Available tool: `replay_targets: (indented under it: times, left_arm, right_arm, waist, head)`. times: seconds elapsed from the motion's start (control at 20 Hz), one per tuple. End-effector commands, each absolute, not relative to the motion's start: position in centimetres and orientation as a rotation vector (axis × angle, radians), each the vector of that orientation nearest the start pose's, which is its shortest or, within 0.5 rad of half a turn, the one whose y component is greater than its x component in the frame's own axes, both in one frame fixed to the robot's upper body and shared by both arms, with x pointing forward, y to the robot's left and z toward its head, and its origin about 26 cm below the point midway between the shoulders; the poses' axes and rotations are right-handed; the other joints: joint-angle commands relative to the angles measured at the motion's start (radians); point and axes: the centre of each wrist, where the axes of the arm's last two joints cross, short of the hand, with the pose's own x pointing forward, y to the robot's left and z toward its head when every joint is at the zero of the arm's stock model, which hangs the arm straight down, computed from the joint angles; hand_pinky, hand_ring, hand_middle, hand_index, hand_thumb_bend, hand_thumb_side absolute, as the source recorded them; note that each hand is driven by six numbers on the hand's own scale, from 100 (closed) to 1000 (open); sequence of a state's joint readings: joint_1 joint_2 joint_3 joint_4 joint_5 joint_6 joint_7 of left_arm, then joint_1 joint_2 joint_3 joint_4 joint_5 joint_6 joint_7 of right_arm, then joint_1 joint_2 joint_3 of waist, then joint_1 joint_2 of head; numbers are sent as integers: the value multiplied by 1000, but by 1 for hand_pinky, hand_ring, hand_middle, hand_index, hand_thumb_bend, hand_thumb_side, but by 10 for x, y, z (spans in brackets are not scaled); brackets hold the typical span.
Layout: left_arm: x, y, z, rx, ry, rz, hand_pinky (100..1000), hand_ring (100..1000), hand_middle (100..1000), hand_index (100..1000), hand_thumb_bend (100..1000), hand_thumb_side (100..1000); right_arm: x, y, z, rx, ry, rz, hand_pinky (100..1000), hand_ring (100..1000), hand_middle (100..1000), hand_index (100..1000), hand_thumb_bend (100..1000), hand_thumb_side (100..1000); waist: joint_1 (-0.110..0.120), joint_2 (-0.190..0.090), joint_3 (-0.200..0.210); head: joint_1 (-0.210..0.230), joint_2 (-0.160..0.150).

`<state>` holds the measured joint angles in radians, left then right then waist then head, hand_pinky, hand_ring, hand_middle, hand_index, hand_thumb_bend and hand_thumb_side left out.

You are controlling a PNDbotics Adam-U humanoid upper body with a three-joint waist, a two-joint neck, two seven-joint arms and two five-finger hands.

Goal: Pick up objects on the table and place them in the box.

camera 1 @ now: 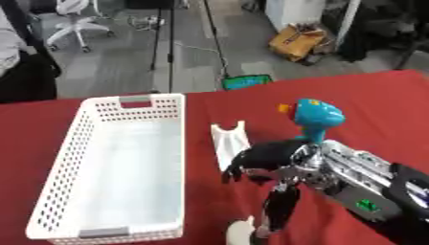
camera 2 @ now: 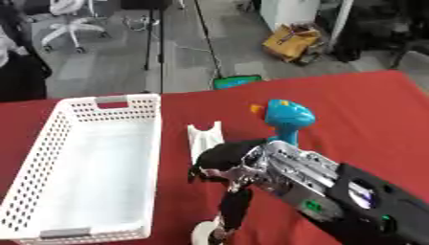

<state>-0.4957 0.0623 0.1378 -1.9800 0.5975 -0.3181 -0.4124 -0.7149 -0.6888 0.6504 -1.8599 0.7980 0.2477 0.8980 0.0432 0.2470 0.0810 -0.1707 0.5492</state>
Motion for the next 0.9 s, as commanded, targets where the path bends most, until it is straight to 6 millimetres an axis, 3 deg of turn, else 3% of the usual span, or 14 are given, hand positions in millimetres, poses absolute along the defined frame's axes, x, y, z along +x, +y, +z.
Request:
replay_targets:
  times: [0.05, 0.9]
  left_arm:
    - [314, 233, 246, 980, 3207, 278, 623, 658, 669, 701, 100, 830]
    - [314, 233, 244, 979, 3208, 284, 622, 660, 671, 701, 100, 828]
  right_arm:
    - [315, -163, 221, -783, -1088, 2098, 386, 575, 765, 910, 803, 416]
    - [311, -157, 213, -808, -1115, 2088, 332, 518, 651, 851, 740, 403]
  waist:
    - [-1, -22, 1]
    - [7, -17, 8]
  head:
    - [-4, 0]
    - [-8, -2]
